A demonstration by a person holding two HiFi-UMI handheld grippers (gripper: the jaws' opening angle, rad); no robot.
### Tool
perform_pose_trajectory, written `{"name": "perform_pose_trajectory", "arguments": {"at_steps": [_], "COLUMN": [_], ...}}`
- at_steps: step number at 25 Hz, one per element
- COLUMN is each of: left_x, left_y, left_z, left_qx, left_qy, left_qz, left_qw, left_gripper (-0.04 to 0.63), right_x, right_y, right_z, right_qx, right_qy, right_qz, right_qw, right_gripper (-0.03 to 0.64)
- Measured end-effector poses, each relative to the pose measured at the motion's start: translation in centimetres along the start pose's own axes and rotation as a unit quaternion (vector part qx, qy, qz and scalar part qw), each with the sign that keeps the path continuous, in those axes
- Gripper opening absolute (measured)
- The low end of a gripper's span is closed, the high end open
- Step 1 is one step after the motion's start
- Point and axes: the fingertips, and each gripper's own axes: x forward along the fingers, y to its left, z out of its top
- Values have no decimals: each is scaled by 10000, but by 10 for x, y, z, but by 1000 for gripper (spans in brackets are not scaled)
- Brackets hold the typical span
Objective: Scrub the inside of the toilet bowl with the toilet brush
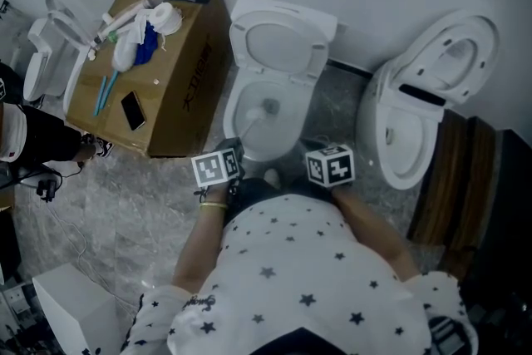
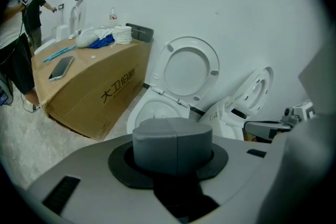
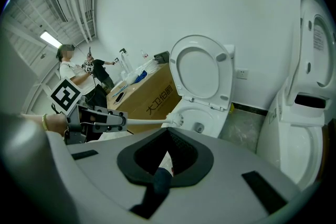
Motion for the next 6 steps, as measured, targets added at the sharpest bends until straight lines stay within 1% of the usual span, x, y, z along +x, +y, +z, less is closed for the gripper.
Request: {"name": "perform_pose_trajectory", "arguments": {"at_steps": [6], "left_x": [0], "left_y": [0], "left_z": [3], "left_qx": [-2], "left_qy": [-8], "left_qz": [9], "left_qw": [10000], "left_gripper": [147], "right_x": [1], "right_y": [-2], "right_z": [1], "right_qx": [31], "right_qy": [13], "right_qz": [-25], "right_qw": [10000], "right_gripper": [5]}}
